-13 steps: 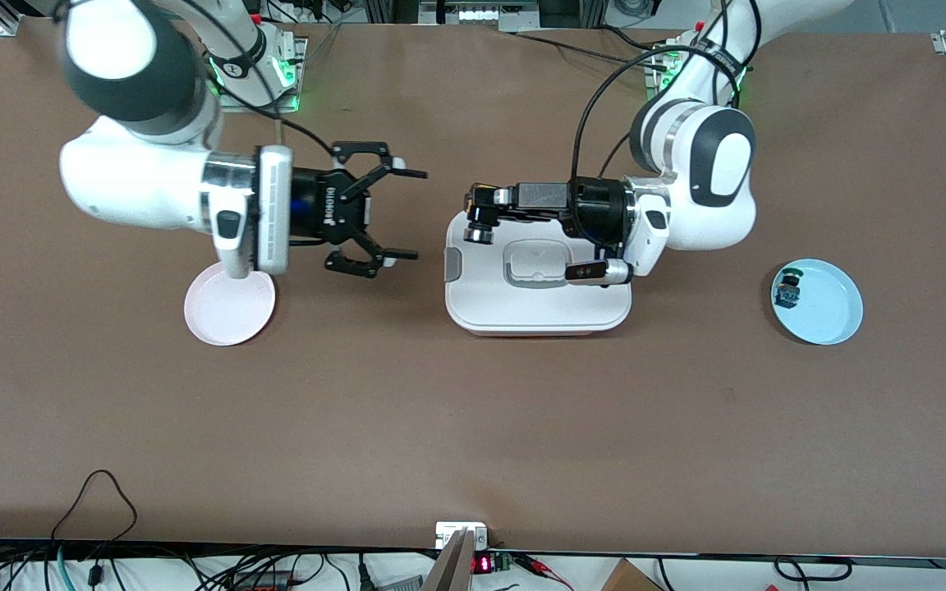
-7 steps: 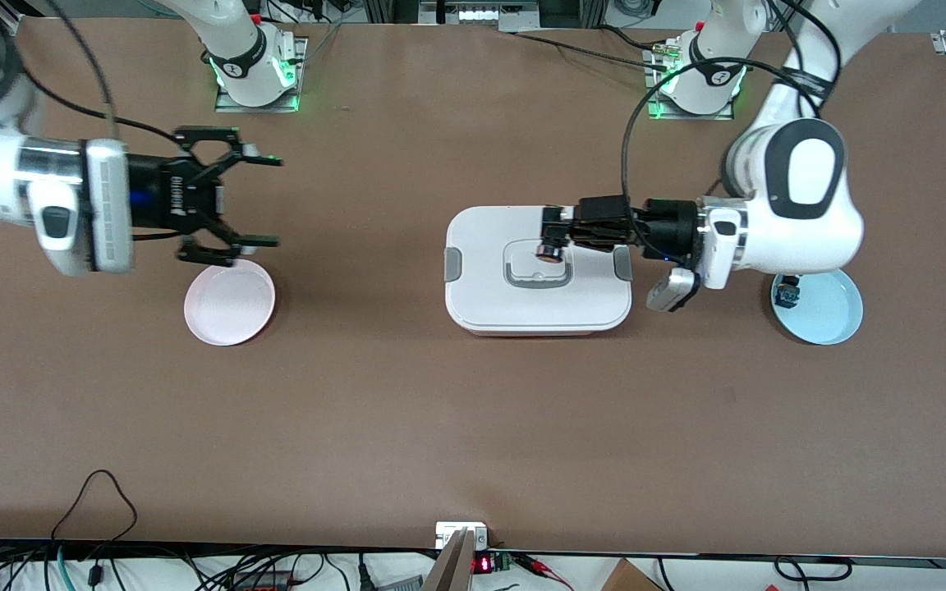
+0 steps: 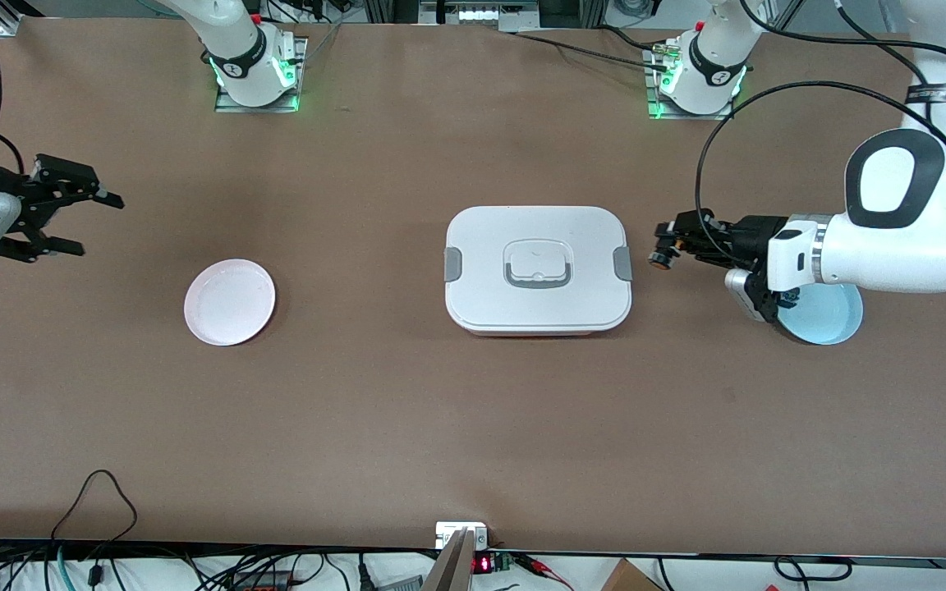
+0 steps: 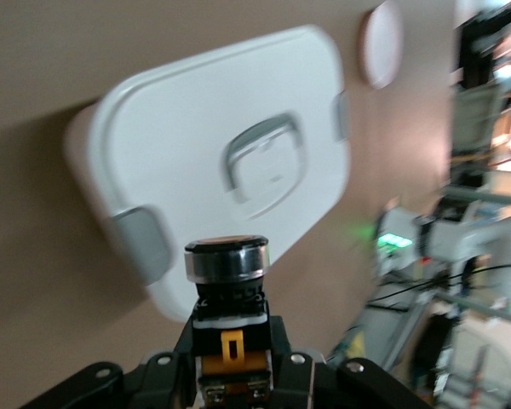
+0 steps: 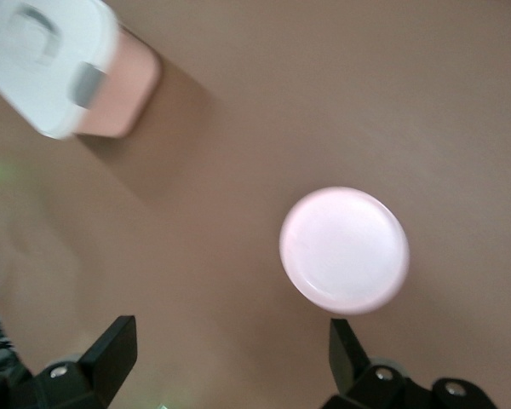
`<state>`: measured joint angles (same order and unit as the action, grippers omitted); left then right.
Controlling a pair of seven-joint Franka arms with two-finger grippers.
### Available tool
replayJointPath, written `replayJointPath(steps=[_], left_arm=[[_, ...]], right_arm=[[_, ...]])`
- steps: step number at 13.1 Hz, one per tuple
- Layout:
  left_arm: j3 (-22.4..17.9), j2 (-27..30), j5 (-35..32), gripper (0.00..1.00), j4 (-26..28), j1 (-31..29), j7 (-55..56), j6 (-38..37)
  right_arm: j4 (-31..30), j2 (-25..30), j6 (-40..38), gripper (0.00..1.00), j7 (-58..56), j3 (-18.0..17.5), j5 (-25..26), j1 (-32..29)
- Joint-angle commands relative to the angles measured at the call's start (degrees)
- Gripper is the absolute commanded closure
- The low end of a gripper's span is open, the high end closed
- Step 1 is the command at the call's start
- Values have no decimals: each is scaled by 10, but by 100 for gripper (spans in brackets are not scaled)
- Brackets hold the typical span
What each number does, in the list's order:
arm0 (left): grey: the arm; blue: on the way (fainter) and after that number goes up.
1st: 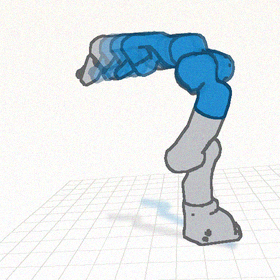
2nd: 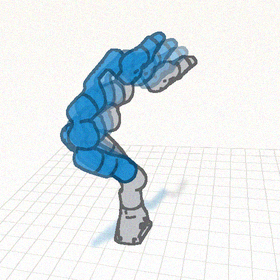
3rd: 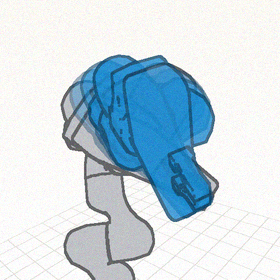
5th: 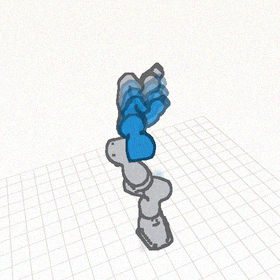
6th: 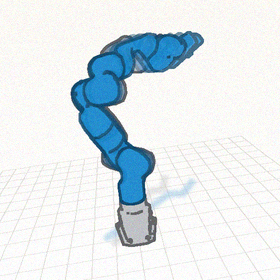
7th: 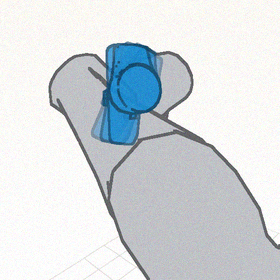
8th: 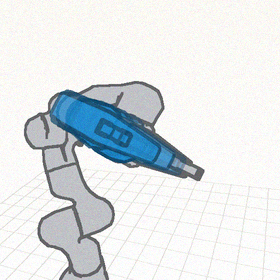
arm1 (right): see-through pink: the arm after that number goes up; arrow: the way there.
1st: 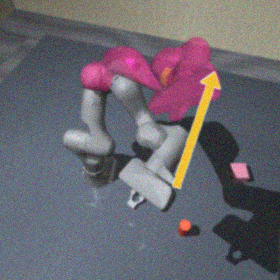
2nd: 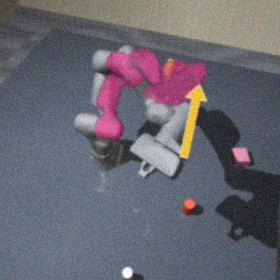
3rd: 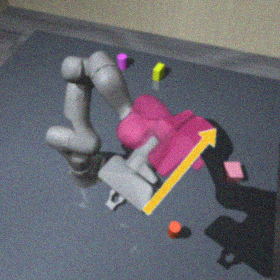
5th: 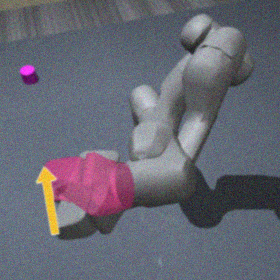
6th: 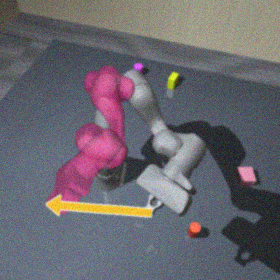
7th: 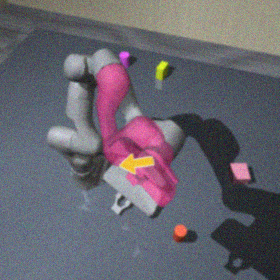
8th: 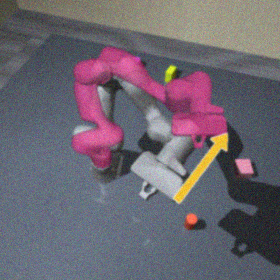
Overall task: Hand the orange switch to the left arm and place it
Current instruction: 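Carry the switch with the left gripper over the light-blue dish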
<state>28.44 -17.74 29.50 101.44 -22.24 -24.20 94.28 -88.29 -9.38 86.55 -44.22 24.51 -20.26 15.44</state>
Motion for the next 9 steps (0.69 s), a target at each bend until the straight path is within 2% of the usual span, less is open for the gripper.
replayJointPath(steps=[1, 3, 5, 7, 9], left_arm=[[5, -3, -180, 78, -23, -3, -6, -24], [5, -4, -313, 78, -20, -5, -7, -32], [5, -4, -417, 78, -19, -9, -22, -49], [5, -11, -540, 78, 1, -16, -83, -23], [4, -11, -574, 79, 23, -50, -164, 15]], right_arm=[[9, 2, 12, 0, 84, -7, 75, 13], [9, 7, 14, 0, 198, -6, 148, 59], [-10, 15, 36, 0, 261, -7, 164, 81], [-16, 23, 44, 0, 405, -7, 210, 128], [-44, 51, 47, 0, 423, -6, 218, 137]])
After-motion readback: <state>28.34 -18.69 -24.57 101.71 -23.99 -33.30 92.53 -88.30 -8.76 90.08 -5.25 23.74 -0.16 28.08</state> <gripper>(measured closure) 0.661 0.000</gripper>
